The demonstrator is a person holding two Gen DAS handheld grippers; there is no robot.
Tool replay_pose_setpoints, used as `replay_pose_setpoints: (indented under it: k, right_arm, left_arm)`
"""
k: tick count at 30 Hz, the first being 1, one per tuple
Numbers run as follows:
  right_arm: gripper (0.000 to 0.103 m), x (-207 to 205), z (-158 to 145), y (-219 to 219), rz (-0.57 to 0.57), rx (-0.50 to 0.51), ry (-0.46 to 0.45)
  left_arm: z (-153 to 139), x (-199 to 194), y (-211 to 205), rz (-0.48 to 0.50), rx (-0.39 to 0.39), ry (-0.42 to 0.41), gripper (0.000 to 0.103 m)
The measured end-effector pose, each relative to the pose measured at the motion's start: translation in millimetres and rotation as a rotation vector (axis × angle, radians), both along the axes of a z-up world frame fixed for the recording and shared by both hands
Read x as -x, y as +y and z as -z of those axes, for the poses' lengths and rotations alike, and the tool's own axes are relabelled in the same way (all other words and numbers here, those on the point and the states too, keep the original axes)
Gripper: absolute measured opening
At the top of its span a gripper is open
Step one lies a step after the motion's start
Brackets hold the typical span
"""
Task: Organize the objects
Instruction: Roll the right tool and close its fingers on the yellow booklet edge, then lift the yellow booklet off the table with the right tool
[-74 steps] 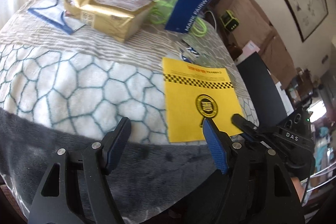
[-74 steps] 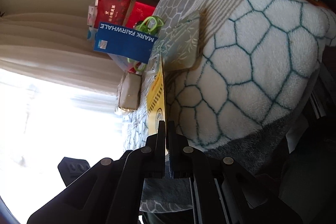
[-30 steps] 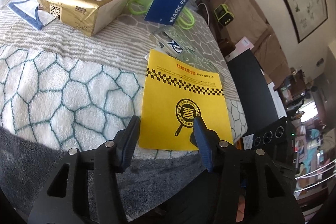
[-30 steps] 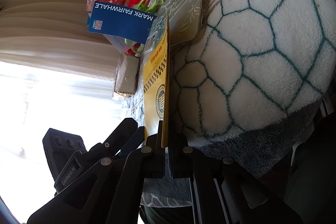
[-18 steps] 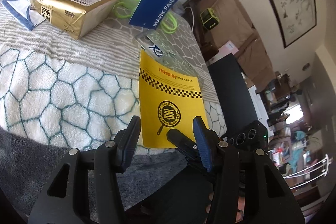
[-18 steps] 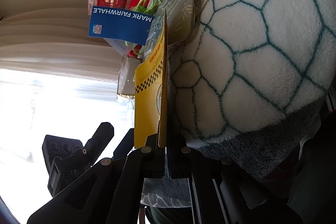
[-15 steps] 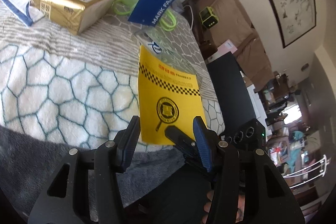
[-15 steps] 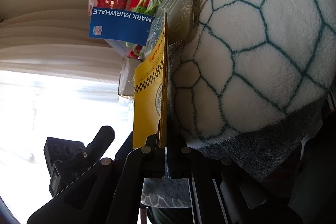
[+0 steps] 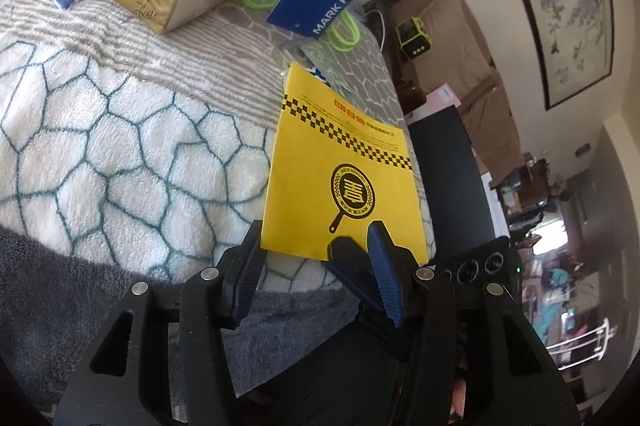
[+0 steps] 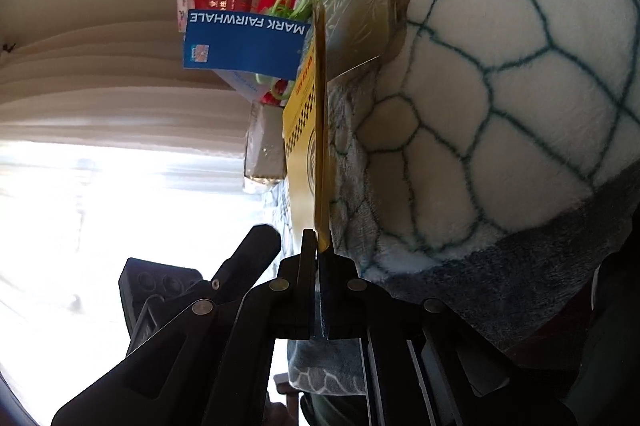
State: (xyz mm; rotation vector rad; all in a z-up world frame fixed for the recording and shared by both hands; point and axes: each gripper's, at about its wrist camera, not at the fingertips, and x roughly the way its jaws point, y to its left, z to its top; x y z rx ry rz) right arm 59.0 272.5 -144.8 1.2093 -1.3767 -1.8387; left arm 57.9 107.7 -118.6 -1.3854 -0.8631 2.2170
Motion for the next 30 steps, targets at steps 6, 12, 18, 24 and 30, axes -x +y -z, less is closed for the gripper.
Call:
replay_pose_setpoints:
  k: [6,12,18,24,30]
  right_arm:
    - [0.0,4,-2,-23,0.021,-0.003,-0.015]
    - [0.0,11,-5,-50,0.027,0.017,-0.026]
    - [0.004,22,-8,-69,0.043,0.026,-0.029]
    - [0.005,30,-14,-79,0.103,0.038,-0.025]
    - [0.006,44,-34,-110,0.087,-0.034,0.019]
  left_arm:
    - [4,6,-1,-0.019,0.003,-0.008,0.029]
    - [9,6,-1,-0.038,0.028,-0.011,0.008]
    - [5,4,0,-0.019,0.012,-0.008,0.0]
    - [0,-6,-8,0.034,-0.036,-0.029,0.0]
    - [-12,-21,-14,0.084,-0.013,0.009,0.0]
